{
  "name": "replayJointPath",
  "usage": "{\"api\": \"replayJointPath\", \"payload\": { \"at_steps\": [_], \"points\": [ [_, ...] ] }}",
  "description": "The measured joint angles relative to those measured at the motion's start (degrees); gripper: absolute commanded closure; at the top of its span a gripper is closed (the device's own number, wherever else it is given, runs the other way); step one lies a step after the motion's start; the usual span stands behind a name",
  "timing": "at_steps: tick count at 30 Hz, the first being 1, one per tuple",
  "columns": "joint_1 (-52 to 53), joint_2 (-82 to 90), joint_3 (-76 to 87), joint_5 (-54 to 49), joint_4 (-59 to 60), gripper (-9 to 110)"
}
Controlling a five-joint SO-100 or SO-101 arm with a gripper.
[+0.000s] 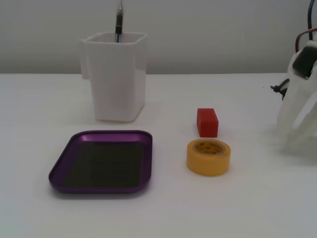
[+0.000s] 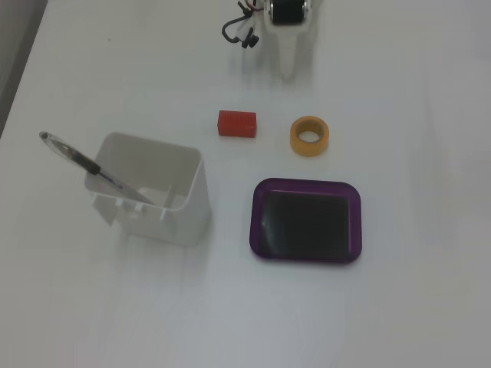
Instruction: Pick up the red cube and place it in the box.
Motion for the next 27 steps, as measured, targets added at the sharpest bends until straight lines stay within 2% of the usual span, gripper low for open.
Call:
{"api": "replayJointPath", "payload": {
  "at_steps": [20, 27],
  "points": [
    [0.09, 0.00, 0.18, -0.35, -2.02, 102],
    [0.18, 0.00, -9.05, -0.09, -5.19, 101]
  ]
}}
